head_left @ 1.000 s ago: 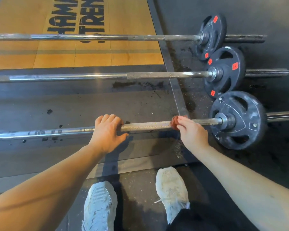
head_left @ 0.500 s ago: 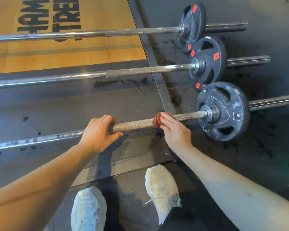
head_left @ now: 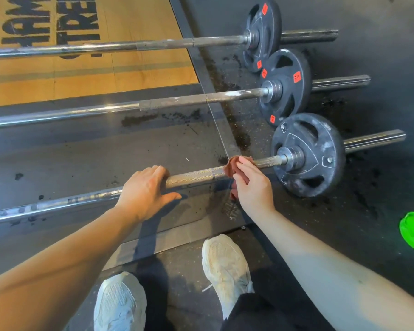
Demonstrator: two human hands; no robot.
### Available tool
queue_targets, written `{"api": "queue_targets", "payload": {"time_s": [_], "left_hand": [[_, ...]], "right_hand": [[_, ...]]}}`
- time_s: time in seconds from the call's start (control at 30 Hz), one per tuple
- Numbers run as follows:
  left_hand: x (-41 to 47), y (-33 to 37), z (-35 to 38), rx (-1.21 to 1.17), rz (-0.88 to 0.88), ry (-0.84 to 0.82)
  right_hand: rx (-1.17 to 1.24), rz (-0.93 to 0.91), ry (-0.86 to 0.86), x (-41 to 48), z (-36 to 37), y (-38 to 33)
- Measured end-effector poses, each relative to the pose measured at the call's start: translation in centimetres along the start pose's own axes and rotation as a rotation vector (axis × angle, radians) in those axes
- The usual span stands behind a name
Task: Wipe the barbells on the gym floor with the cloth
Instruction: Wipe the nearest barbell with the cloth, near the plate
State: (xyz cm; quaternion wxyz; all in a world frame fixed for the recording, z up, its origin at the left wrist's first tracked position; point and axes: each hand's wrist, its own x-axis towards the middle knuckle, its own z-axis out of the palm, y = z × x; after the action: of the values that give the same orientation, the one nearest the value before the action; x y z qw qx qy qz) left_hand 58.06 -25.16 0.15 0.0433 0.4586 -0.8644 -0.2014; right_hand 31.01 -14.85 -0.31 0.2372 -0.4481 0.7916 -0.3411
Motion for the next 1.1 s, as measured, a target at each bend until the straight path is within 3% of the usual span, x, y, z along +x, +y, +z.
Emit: {"api": "queue_targets", "payload": {"time_s": [0.47,0.87,1.1], "left_hand": [[2.6,3.3,2.1,0.002,-0.094,0.073],[4.3,2.6,1.8,-0.113,-0.224,-0.051],[6.4,1.8,1.4,-0.534,-0.307,-0.226]], "right_hand": [[0.035,-0.020,-0.030,1.0,-1.1,0.0],[0.058,0.020,0.069,1.2,-2.4,0.6],[0.007,0.044,0.184,2.1,-2.7,1.5]]}}
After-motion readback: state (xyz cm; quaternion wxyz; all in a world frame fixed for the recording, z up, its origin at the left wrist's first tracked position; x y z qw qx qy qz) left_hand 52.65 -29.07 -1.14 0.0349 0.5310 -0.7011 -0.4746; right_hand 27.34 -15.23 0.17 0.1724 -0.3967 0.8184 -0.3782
